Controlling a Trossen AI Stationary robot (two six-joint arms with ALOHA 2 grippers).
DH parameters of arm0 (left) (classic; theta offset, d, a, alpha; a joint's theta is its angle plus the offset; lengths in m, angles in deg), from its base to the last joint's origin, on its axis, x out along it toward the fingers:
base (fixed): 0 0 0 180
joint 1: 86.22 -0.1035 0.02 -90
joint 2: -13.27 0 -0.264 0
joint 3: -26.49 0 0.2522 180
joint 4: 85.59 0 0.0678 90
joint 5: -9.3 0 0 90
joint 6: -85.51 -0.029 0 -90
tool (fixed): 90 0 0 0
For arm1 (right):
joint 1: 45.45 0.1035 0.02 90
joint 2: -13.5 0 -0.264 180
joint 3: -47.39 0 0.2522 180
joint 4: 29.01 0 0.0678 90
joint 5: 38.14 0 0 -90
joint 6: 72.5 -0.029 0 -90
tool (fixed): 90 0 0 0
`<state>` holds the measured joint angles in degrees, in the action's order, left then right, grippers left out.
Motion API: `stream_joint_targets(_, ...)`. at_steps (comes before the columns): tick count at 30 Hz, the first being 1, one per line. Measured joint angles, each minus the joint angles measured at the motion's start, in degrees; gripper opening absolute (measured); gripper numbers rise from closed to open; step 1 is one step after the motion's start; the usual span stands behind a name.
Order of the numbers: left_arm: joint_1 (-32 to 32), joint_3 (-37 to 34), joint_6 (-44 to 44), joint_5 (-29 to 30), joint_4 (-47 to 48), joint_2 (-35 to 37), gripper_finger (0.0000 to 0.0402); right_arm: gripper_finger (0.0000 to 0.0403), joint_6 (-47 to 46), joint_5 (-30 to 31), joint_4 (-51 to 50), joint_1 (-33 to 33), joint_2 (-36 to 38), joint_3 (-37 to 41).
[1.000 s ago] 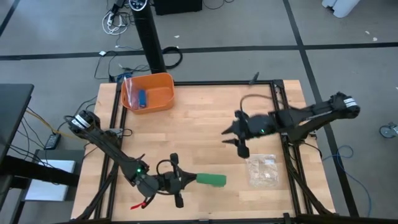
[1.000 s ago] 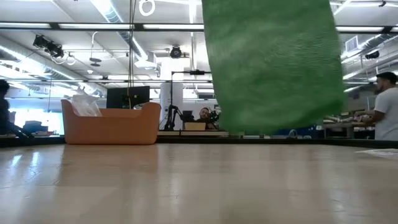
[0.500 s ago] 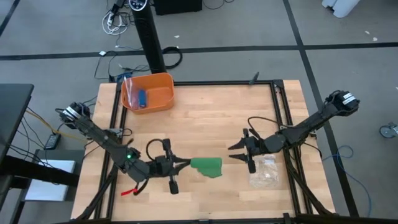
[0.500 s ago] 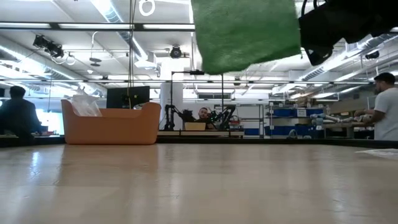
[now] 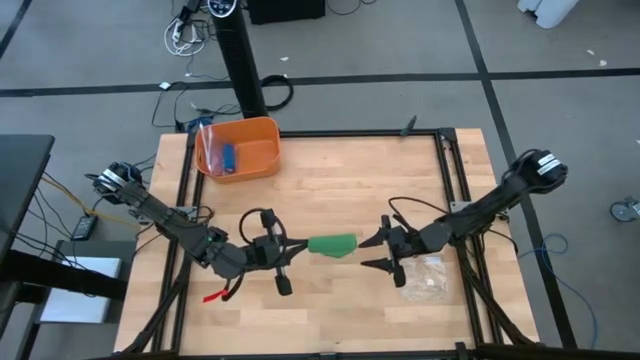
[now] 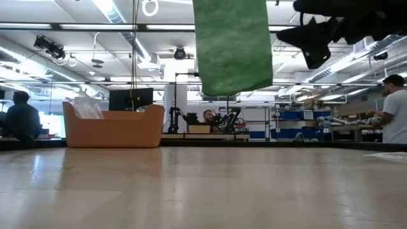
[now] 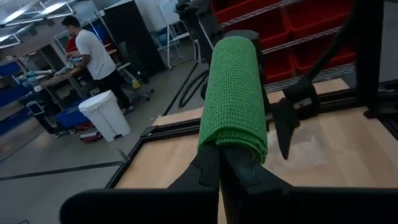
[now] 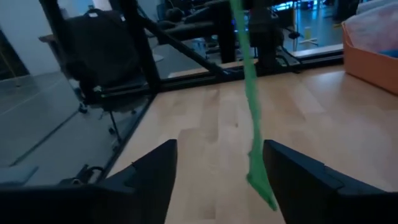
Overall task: Roll bandage
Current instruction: Roll the green bandage
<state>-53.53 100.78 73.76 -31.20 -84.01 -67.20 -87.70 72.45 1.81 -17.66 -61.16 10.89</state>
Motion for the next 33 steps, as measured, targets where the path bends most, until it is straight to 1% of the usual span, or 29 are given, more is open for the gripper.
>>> stream_joint_targets(4, -0.38, 0.00, -0.06, 0.00, -0.31, 0.00, 0.0001, 0.0263, 1.27, 3.75, 0.47, -0.69, -3.44, -2.10)
stream_joint_targets(7, -0.44, 0.00, -0.11, -0.13, -0.14, -0.02, 0.0001, 0.0273, 2.20, 4.52, 0.47, -1.78, -5.26, -3.48)
stream_joint_targets(17, -0.44, 0.00, -2.39, -0.11, -1.30, -0.04, 0.0001, 0.0276, 2.25, 4.09, 0.80, -4.17, -8.27, -3.87)
stream_joint_targets(21, -0.46, 0.00, -3.12, 0.34, -2.16, -0.04, 0.0001, 0.0276, 1.40, 1.23, 1.26, -4.10, -8.71, -3.87)
stream_joint_targets(24, -0.70, 0.00, -3.52, 1.72, -4.37, -0.04, 0.0001, 0.0270, 0.44, 0.71, 2.16, -4.15, -11.19, -4.55)
stream_joint_targets(27, -1.49, 0.04, -3.13, 1.97, -5.84, -0.04, 0.0001, 0.0252, 1.58, 2.09, 4.78, -4.92, -14.88, -5.62)
stream_joint_targets(29, -1.98, 0.04, -2.99, 2.87, -6.10, -0.04, 0.0001, 0.0227, 2.09, 2.54, 6.88, -5.21, -16.79, -6.52)
stream_joint_targets(31, -2.26, 0.04, -2.99, 4.51, -6.02, -0.04, 0.0001, 0.0188, 2.69, 2.59, 7.28, -4.83, -18.03, -7.22)
stream_joint_targets(33, -2.59, 0.04, -3.22, 5.33, -5.99, -0.04, 0.0001, 0.0133, 3.28, 2.67, 7.33, -3.99, -18.59, -7.59)
